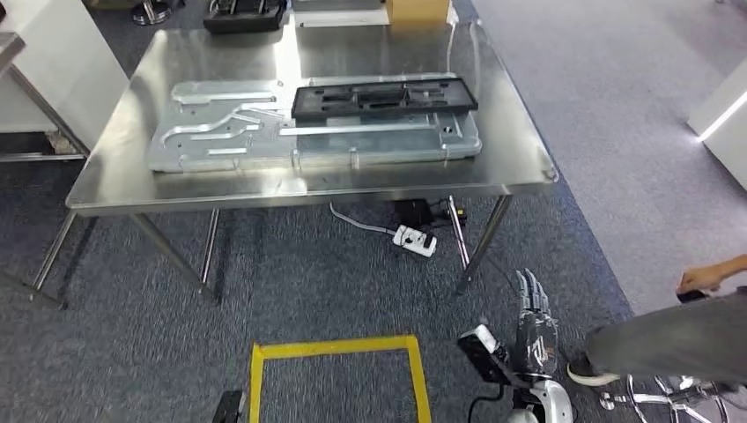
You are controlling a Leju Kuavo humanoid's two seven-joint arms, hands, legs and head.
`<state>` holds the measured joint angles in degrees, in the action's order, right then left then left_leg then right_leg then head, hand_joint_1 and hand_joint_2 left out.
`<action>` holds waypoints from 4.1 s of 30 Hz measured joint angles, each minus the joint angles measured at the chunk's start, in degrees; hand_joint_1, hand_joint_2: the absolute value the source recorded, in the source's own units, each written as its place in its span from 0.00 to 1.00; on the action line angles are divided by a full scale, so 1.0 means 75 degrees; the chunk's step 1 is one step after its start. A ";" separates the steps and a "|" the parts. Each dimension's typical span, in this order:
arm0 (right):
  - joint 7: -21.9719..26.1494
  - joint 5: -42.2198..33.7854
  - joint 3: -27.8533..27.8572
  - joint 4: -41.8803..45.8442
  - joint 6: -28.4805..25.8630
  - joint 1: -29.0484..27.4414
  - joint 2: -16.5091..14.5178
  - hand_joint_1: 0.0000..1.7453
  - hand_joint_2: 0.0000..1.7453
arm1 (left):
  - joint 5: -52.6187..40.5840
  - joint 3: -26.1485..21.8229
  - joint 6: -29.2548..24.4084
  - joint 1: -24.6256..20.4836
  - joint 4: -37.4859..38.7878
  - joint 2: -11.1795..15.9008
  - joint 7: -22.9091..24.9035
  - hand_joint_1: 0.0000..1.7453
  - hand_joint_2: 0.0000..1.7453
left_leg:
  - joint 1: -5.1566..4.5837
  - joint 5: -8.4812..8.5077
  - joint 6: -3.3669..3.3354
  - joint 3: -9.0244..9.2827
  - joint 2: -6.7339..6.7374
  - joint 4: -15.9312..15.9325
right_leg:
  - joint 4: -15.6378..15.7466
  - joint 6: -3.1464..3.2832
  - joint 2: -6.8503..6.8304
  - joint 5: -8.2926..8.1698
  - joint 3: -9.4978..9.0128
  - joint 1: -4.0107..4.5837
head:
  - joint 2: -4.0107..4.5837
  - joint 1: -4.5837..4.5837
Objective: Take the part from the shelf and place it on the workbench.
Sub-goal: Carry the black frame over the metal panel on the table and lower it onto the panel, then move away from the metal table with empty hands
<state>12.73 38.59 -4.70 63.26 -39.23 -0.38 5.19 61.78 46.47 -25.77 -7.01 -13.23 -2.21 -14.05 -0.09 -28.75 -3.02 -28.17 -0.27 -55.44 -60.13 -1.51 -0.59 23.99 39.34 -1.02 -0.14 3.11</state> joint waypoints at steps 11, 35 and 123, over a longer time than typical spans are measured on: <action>-0.1515 -0.1369 0.1377 -0.4701 0.3587 0.0463 -0.0552 0.00 0.00 | -0.0381 0.0000 -0.0155 -0.0162 0.0001 0.0011 0.0111 0.00 0.00 | -0.0121 0.0816 0.0097 -0.1266 0.0061 -0.0388 | 0.0306 0.0072 0.0077 0.0869 -0.1513 0.0053 | 0.0001 -0.0072; -0.3026 -0.1402 0.2275 -0.6690 0.5749 0.0671 -0.1071 0.00 0.00 | -0.0989 0.0431 -0.0025 -0.0517 0.0001 0.0020 0.0592 0.00 0.00 | -0.0006 0.0141 -0.0074 -0.0295 0.0076 -0.0076 | -0.1830 -0.0033 0.0061 0.1216 0.0100 0.0053 | 0.0001 -0.0092; -0.3244 0.0303 -0.1452 -0.6612 0.5925 0.1584 -0.2594 0.00 0.00 | -0.3534 0.2865 0.1622 -0.1271 0.0007 -0.0375 0.2678 0.00 0.00 | -0.0001 0.0329 0.0074 -0.0727 0.0113 -0.0293 | -0.0639 0.0056 -0.0213 0.1018 -0.0661 0.0068 | 0.0001 0.0031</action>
<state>-11.61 40.86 -15.59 13.67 5.21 11.50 -14.27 35.28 67.95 -13.60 -16.54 -13.19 -5.03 6.04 -0.11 -26.28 -2.47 -33.63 0.58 -57.63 -64.92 -1.09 -2.19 31.62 34.38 -0.51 -0.13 3.35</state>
